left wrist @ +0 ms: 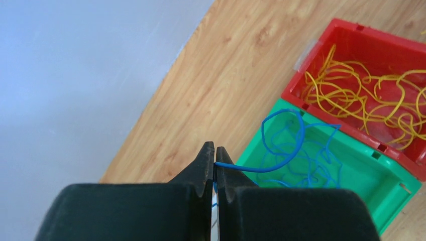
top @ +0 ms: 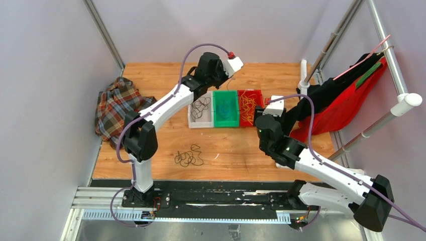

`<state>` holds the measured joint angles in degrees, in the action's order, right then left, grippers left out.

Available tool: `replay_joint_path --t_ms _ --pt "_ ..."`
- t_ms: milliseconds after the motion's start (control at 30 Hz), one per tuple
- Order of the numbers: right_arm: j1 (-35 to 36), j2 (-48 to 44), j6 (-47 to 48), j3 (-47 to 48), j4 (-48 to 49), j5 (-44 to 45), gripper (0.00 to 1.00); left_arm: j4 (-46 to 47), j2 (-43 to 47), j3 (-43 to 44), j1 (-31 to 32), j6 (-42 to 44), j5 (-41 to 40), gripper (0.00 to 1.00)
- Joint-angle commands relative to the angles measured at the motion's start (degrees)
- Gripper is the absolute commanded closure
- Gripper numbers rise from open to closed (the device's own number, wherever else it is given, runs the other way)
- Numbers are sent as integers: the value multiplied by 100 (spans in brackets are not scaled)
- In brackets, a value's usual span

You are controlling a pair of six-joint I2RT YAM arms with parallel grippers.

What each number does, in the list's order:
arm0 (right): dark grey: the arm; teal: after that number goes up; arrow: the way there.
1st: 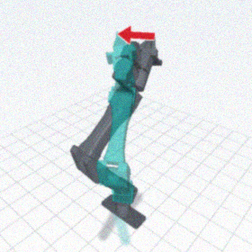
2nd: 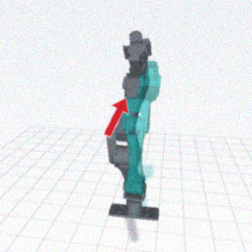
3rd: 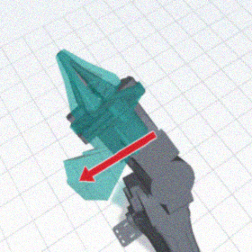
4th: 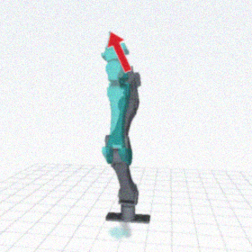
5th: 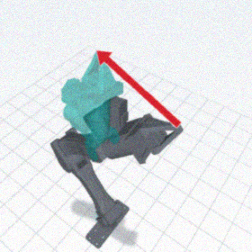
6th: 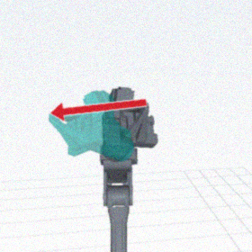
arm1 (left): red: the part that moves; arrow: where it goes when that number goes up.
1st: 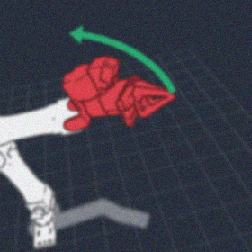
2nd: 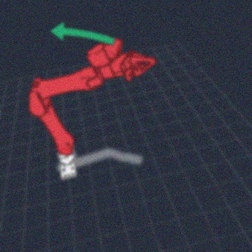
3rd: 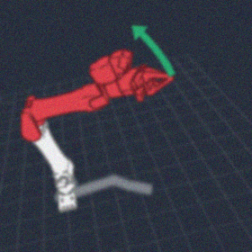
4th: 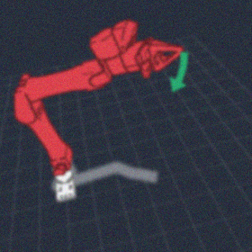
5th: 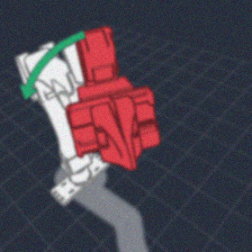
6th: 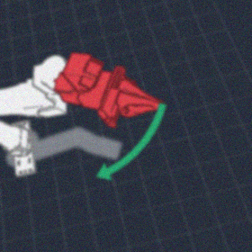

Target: Untangle the cables

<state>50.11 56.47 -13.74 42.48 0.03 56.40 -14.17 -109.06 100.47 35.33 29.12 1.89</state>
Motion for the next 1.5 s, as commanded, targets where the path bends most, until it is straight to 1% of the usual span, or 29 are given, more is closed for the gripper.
replay_joint_path --t_ms 0,100,167,200,233,267,500,667,700,733,767,800,867,933,967,1033,1133,1200,1300,1400,1467 --pt "-87 -124 -90 10 -135 108 41 155 -72 -489 114 -77 -46 99" --pt "-82 -179 -128 7 -183 100 41 233 -54 -815 242 -14 -88 99" --pt "-84 -214 -207 -6 -257 106 40 75 -173 -782 333 93 -136 100" --pt "-92 -221 -271 -3 -306 135 39 -23 -263 -669 387 156 -198 100" --pt "-97 -231 -346 2 -389 157 33 -84 -345 -594 425 171 -222 100" --pt "-94 -240 -357 5 -448 151 29 -104 -405 -542 450 116 -207 100" --pt "-113 -417 -265 64 -740 180 27 245 -538 -708 457 -455 212 100" --pt "-136 -455 -247 72 -805 150 27 293 -621 -838 428 -926 23 99" --pt "-139 -445 -246 87 -836 121 27 274 -617 -828 416 -1142 -126 95" --pt "-148 -425 -241 112 -859 72 27 141 -636 -750 400 -1333 -187 87" --pt "-150 -407 -239 130 -872 32 27 -91 -653 -630 370 -1449 -31 70" --pt "-148 -394 -221 163 -874 -22 26 -331 -660 -510 343 -1602 131 59" --pt "-163 -340 -171 228 -874 -93 26 -606 -580 -412 294 -1714 349 47" --pt "-168 -275 -90 329 -873 -163 26 -667 -339 -509 262 -1671 429 37" --pt "-169 -247 -58 360 -868 -191 26 -672 -225 -563 245 -1643 448 34" --pt "-169 -182 15 391 -784 -235 26 -740 -18 -589 199 -1609 371 30" --pt "-172 -32 29 465 -714 -340 26 -999 152 -452 2 -1540 580 15" --pt "-177 137 21 545 -700 -459 26 -1421 264 -237 -149 -1431 794 8" --pt "-167 300 76 640 -673 -698 26 -2059 651 -73 -289 -1153 1018 5" --pt "-145 369 341 648 -368 -1009 27 -2596 1321 -336 -524 -900 1524 1" --pt "-110 407 397 661 -205 -1134 27 -2937 1815 -670 -682 -712 1730 0"
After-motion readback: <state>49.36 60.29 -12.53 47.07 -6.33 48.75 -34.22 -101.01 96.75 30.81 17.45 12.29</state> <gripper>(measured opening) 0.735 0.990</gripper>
